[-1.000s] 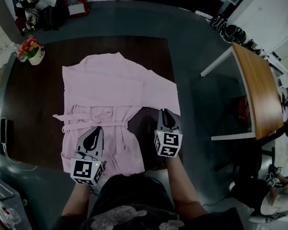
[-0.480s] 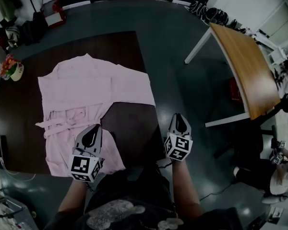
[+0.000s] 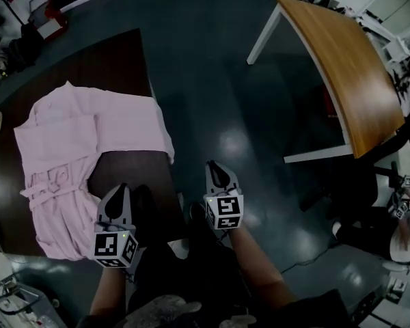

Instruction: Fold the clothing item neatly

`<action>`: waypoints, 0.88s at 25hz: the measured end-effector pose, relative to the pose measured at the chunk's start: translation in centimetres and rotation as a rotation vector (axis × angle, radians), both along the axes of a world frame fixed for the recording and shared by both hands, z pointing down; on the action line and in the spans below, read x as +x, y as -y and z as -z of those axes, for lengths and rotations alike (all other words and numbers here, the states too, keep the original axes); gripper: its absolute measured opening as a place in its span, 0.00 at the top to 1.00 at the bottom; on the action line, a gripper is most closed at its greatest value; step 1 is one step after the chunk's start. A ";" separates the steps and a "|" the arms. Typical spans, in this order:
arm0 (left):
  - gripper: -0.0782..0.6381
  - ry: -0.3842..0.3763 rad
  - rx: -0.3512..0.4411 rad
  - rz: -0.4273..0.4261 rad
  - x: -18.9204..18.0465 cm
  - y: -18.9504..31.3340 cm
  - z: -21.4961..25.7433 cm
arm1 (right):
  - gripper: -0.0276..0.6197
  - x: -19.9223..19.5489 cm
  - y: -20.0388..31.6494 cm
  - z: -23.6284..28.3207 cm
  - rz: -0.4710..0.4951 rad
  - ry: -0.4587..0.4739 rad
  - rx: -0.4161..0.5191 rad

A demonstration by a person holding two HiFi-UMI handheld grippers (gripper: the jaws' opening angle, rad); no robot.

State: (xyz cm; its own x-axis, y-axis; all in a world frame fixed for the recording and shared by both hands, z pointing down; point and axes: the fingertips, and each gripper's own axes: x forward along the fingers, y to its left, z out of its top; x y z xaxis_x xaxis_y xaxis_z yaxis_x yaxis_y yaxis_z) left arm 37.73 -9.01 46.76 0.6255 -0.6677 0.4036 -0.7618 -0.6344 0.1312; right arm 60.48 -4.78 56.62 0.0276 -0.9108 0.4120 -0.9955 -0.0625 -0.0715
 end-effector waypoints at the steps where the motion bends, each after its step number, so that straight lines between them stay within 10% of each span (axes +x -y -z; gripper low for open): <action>1: 0.88 0.015 -0.001 0.003 0.8 -0.2 -0.5 | 0.94 -0.3 0.2 -1.0 0.031 0.016 -0.007; 9: 0.88 0.071 0.036 0.064 2.9 0.4 -2.0 | 0.93 -5.0 2.6 -8.3 0.245 0.120 -0.036; 22: 0.88 0.030 -0.035 0.135 2.0 -0.1 -4.4 | 0.82 -10.6 6.5 -12.5 0.378 0.029 -0.046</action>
